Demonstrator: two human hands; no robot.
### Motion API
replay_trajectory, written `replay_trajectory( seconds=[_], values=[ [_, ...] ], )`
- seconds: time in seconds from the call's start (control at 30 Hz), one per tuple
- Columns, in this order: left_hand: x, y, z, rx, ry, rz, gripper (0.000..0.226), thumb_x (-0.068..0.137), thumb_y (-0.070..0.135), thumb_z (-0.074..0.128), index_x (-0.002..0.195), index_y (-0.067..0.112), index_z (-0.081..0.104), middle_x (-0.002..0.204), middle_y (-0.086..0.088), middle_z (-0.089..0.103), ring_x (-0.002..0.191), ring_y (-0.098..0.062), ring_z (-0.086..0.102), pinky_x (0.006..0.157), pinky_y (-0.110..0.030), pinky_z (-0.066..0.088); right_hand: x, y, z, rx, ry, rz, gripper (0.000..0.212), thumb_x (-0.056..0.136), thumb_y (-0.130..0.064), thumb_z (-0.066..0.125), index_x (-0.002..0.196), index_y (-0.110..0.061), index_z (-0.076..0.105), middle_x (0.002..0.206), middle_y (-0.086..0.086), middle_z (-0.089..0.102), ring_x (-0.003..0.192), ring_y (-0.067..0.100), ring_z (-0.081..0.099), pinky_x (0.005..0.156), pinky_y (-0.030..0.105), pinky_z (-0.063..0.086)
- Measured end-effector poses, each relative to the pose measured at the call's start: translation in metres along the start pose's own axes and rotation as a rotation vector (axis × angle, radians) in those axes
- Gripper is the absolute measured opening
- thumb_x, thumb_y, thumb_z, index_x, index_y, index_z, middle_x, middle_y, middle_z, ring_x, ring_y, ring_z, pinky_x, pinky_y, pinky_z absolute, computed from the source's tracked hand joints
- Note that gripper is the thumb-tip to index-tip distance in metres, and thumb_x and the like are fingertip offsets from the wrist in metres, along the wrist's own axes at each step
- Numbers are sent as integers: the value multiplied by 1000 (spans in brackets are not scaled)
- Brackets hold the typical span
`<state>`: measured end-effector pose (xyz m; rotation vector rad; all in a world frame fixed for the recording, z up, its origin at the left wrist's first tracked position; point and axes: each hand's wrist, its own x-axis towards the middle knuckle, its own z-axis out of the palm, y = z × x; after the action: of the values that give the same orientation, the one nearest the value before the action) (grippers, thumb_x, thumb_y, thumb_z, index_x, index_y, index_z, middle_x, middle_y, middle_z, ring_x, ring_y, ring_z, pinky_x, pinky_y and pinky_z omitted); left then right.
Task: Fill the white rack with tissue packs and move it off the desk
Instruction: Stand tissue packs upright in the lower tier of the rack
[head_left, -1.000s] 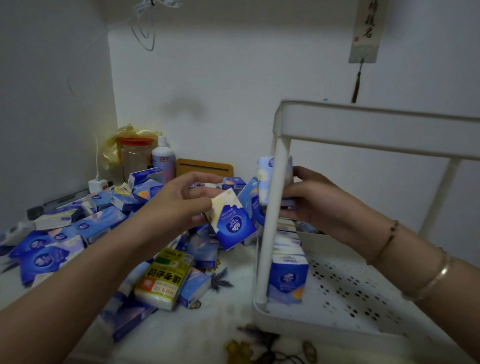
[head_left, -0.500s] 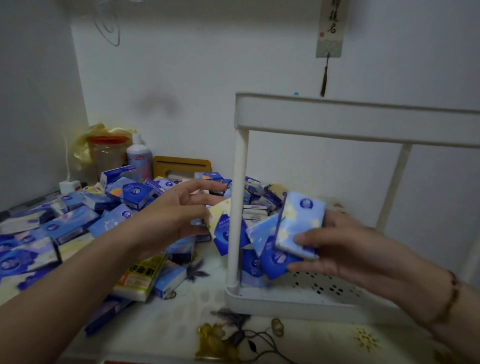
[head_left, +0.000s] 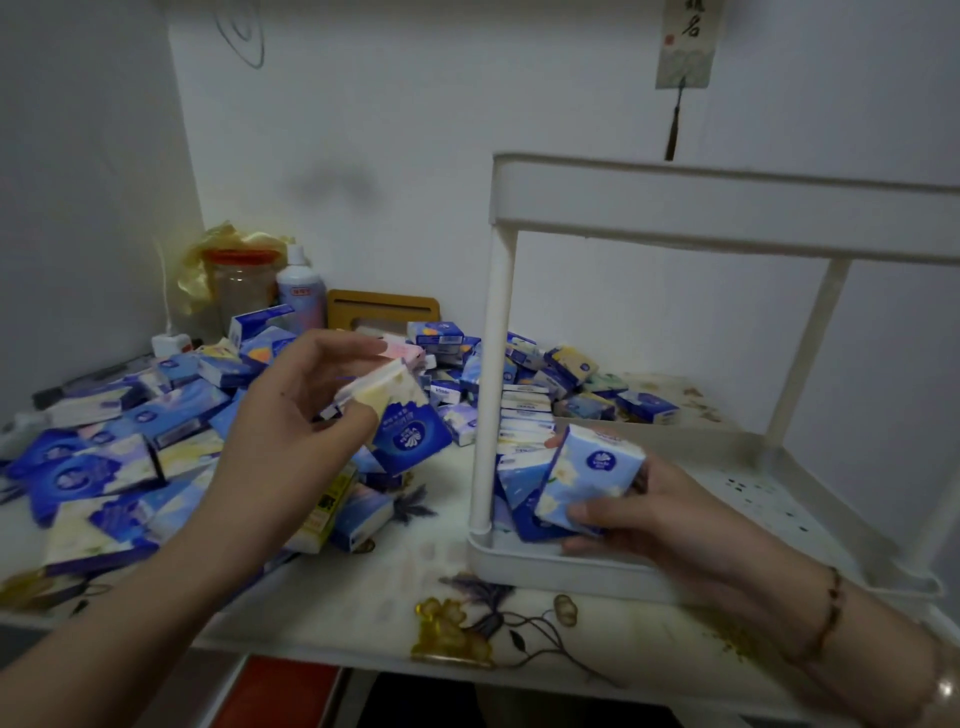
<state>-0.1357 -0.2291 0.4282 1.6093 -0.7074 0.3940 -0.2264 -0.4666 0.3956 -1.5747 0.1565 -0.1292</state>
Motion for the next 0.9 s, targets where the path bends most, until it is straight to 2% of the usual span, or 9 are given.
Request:
replay_trajectory(
  seconds=[0.1,0.2,0.3,0.4,0.53,0.67,0.73,0.83,0.9],
  values=[
    [-8,4,0,-29,29,-11,44,80,-19,50,101,18,63,99,11,70,96,0,64,77,-31,56,1,2,1,-23,20,-24,54,76,15,66,119,-16,56,106,14,71,93,30,70,79,43,59],
    [-15,11,1,-72,5,-15,42,82,-19,50,101,16,63,101,8,70,99,-2,64,81,-35,57,1,2,3,-171,43,-72,51,76,12,69,115,-15,51,109,17,68,96,32,67,83,42,54],
    [-23,18,4,-129,-76,-8,41,82,-20,52,100,15,64,101,7,70,100,-3,64,81,-32,56,1,1,3,-412,64,-101,49,78,1,72,112,-21,45,104,7,68,87,16,65,71,25,54],
    [-30,26,13,-179,-164,16,30,79,-8,60,97,15,65,102,9,70,101,-1,64,78,-19,56,2,2,1,-609,34,-39,54,79,-12,74,116,-26,38,104,-4,64,85,5,62,72,18,53],
    [-35,30,34,-201,-248,49,28,75,-2,59,98,14,64,100,10,71,101,-1,64,74,-13,53,5,1,3,-828,6,3,60,81,-28,72,121,-30,26,99,-6,51,78,-1,51,56,6,41],
    [-31,29,37,-250,-214,33,29,72,-1,60,97,14,65,100,10,71,98,1,65,71,-11,52,1,-10,1,-880,-141,54,27,90,-25,58,111,-28,42,105,-5,56,85,-6,56,69,12,46],
    [-29,25,34,-261,-177,13,32,77,-14,65,96,12,65,99,9,71,96,1,65,71,-11,53,0,-12,-1,-896,-170,55,26,91,-24,55,116,-23,49,112,1,61,96,8,60,82,24,48],
    [-29,22,34,-270,-196,14,30,72,-8,66,96,11,65,99,7,72,95,0,66,71,-10,53,0,-13,2,-1003,-167,35,19,94,-33,52,103,-15,54,95,3,60,79,12,52,68,26,41],
    [-31,21,36,-267,-239,28,32,68,1,58,97,13,65,99,7,71,97,-1,66,72,-10,52,2,-10,5,-1067,-146,20,29,95,-40,49,102,-12,57,91,3,60,79,16,54,68,29,43]
  ],
)
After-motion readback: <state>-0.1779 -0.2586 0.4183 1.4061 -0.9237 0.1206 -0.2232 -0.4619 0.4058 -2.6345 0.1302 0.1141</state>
